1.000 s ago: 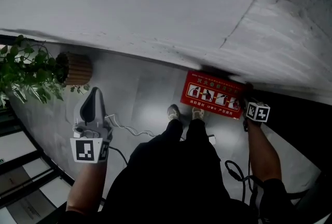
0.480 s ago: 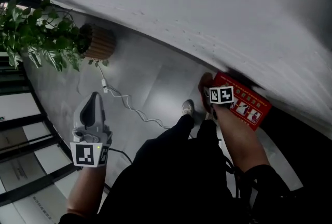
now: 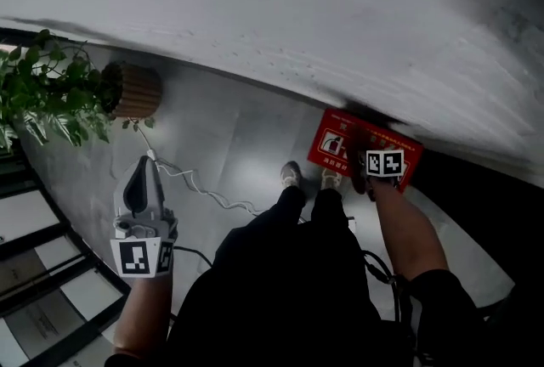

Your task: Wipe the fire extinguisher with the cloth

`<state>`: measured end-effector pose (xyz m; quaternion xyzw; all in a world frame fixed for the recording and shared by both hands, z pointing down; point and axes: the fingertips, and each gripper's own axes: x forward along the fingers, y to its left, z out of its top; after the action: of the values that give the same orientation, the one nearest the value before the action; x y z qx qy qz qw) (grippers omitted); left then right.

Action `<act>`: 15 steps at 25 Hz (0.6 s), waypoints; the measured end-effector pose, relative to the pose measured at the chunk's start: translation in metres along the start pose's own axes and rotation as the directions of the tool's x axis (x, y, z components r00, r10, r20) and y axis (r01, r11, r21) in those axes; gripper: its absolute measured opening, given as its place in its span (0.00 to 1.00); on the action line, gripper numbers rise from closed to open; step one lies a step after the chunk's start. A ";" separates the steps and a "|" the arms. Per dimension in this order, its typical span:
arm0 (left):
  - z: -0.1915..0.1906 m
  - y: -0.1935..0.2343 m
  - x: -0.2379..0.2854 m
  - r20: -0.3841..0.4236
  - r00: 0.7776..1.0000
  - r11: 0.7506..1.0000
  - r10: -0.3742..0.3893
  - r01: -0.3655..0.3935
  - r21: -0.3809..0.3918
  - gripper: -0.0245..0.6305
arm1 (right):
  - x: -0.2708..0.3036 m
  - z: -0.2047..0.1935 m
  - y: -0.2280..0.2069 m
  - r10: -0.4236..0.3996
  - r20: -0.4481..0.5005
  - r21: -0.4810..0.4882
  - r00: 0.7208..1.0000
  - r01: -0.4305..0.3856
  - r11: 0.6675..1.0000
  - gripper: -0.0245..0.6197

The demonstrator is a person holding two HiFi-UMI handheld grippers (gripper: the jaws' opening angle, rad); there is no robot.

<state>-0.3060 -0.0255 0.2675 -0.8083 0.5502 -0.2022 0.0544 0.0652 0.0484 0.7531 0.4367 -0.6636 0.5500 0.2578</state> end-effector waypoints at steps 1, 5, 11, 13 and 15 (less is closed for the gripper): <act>0.005 -0.008 0.009 0.017 0.999 1.000 -0.027 0.027 -0.003 0.03 | -0.014 -0.010 -0.017 -0.022 0.018 0.044 1.000 0.021 0.999 0.12; 0.018 -0.039 0.040 0.067 0.988 0.990 -0.142 0.142 -0.005 0.03 | -0.074 -0.057 -0.090 -0.139 0.092 0.232 0.986 0.115 0.966 0.12; 0.038 -0.084 0.075 0.118 0.956 0.963 -0.268 0.268 0.012 0.03 | -0.145 -0.109 -0.164 -0.319 0.112 0.373 0.941 0.257 0.891 0.12; 0.041 -0.090 0.079 0.125 0.951 0.959 -0.282 0.282 0.015 0.03 | -0.150 -0.111 -0.161 -0.320 0.127 0.359 0.939 0.258 0.897 0.12; 0.041 -0.086 0.078 0.125 0.952 0.960 -0.279 0.277 0.028 0.03 | -0.138 -0.097 -0.132 -0.267 0.158 0.293 0.951 0.213 0.932 0.12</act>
<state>-0.1914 -0.0683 0.2776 -0.8887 0.4254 -0.1587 0.0645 0.2326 0.1799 0.7319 0.5979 -0.5450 0.5547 0.1943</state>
